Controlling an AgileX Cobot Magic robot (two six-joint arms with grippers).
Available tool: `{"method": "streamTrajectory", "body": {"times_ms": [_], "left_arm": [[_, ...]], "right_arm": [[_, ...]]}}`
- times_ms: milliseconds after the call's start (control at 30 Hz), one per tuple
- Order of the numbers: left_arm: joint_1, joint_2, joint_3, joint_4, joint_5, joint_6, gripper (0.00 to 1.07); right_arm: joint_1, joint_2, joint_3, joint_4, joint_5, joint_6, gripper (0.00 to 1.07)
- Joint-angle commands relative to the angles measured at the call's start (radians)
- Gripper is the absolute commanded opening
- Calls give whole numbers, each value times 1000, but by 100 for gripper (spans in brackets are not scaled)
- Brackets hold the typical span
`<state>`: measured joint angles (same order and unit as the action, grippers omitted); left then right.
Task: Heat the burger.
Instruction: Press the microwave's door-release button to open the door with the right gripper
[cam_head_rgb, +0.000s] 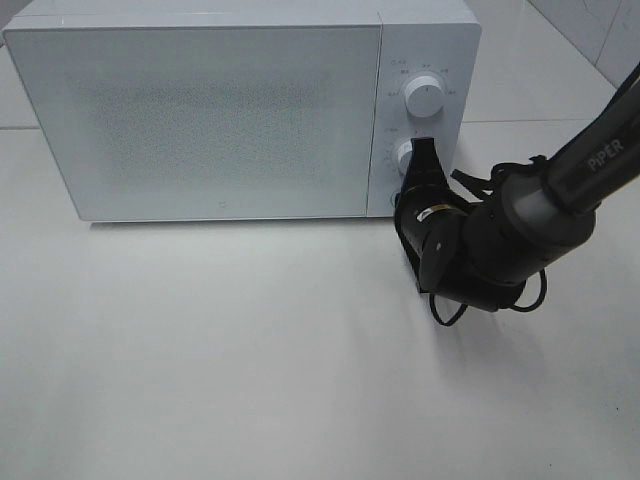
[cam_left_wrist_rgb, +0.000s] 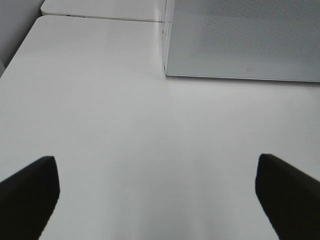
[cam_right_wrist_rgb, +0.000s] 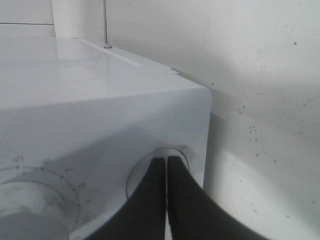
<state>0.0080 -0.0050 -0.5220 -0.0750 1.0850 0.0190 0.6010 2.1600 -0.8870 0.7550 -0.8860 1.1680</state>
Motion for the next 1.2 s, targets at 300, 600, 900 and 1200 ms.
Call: {"method": "streamTrajectory", "body": {"times_ms": [300, 600, 900, 1200], "left_arm": [[2, -7, 4, -11, -13, 2, 100], [2, -7, 4, -11, -13, 2, 100], [2, -7, 4, -11, -13, 2, 100], [2, -7, 4, -11, -13, 2, 100]], "right_arm": [[-4, -26, -13, -20, -43, 2, 0], [-5, -5, -35, -16, -52, 6, 0], [-5, 10, -72, 15, -145, 5, 0], [-17, 22, -137, 56, -236, -51, 0]]}}
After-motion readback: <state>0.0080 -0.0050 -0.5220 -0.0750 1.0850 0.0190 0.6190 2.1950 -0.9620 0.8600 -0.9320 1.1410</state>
